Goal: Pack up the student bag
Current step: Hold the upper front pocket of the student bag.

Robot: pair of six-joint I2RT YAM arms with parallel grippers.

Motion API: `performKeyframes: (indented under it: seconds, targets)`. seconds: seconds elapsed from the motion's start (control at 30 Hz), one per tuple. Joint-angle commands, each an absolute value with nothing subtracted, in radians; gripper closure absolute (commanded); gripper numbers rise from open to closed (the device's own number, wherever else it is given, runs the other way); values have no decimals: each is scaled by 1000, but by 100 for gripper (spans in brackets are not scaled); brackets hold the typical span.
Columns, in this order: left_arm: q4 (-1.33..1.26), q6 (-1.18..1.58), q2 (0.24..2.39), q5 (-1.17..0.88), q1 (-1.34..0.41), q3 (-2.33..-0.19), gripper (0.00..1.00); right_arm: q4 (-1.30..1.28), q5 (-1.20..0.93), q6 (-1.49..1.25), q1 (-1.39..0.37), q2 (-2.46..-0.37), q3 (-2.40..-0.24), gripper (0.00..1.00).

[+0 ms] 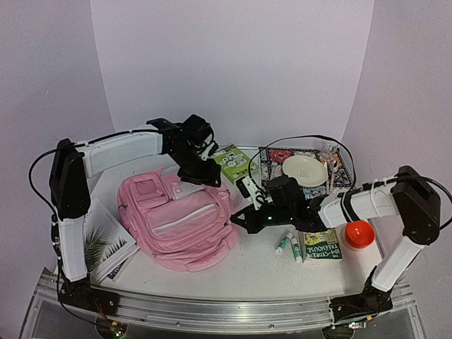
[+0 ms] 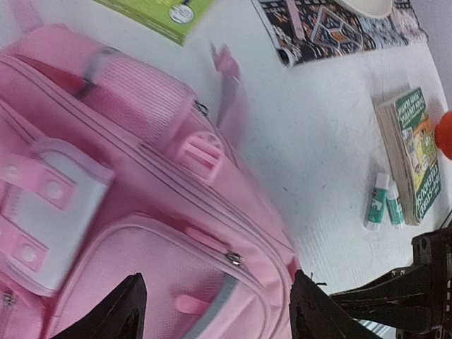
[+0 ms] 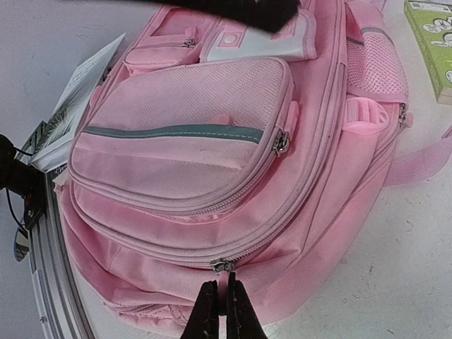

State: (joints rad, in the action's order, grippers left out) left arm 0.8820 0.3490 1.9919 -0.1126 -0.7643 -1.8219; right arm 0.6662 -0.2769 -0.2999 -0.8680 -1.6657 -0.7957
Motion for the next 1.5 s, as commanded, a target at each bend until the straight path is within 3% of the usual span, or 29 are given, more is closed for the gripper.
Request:
performKeyframes:
  seconds: [0.0,0.33,0.43,0.7,0.93,1.03,1.13,1.3,1.37,1.47]
  targets:
    - [884,327,1974,-120,-813,-1795,26,682,-238,-288,-872,-1616,-833,100]
    - [925,417,1983,7,-869,-1728,24,698,-223,-297,-873,-1609,-831,100]
    - [926,427,1992,42,-893,-1712,17,705,-226,-301,-872,-1617,-837,100]
    - [929,425,2007,50,-923,-1716,14,707,-216,-298,-873,-1626,-854,100]
    - [954,431,2031,138,-928,-1705,16,710,-213,-301,-872,-1624,-861,100]
    - [962,426,2049,155,-930,-1709,22,713,-216,-304,-873,-1624,-860,100]
    - [961,422,2070,143,-935,-1716,37,715,-219,-308,-874,-1622,-858,100]
    - [959,419,2096,109,-935,-1778,86,718,-228,-310,-873,-1611,-851,100]
    - [960,421,2105,93,-934,-1816,99,718,-239,-310,-873,-1604,-844,100]
    - [959,431,2124,61,-929,-1876,100,722,-259,-319,-875,-1585,-825,100]
